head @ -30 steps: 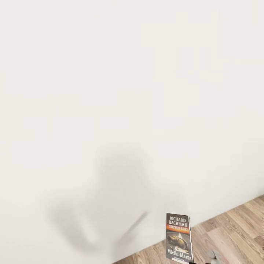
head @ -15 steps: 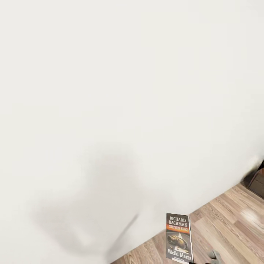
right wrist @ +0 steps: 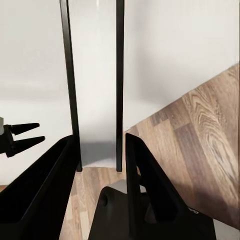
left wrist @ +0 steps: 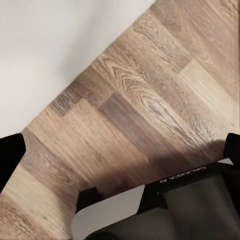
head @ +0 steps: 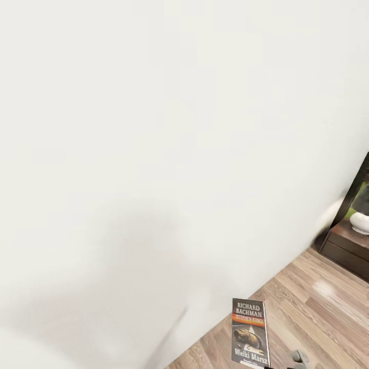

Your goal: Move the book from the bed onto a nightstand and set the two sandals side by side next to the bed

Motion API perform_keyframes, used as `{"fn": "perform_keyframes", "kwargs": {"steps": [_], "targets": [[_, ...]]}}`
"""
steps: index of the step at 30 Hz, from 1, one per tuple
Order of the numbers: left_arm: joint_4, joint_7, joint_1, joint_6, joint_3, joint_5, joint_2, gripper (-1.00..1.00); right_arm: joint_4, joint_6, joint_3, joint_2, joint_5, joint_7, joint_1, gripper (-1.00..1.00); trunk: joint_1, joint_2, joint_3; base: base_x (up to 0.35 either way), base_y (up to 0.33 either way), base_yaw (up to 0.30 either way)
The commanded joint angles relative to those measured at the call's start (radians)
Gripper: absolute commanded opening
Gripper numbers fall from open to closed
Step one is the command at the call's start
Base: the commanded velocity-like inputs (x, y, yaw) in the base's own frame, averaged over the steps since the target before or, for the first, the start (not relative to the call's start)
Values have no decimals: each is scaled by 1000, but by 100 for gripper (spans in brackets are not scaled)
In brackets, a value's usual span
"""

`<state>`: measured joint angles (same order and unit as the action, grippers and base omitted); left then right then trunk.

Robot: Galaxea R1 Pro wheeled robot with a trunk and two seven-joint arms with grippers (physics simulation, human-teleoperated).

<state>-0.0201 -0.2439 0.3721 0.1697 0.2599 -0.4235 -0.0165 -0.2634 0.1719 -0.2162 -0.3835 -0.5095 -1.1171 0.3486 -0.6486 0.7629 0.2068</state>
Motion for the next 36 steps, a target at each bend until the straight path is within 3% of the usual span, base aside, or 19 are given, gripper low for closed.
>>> {"fn": "perform_keyframes", "kwargs": {"steps": [1,9,36], "targets": [[0,-3,1,3,9,-9,0,100,0,11,-5,-1,-12,-2,1,-100,-1,1,1,264,0,-251],[0,-3,0,4,9,-9,0,100,0,11,-5,-1,-12,-1,1,-100,-1,1,1,148,0,-251],[0,-3,1,3,9,-9,0,100,0,11,-5,-1,-12,-1,1,-100,-1,1,1,3,0,-249]]}}
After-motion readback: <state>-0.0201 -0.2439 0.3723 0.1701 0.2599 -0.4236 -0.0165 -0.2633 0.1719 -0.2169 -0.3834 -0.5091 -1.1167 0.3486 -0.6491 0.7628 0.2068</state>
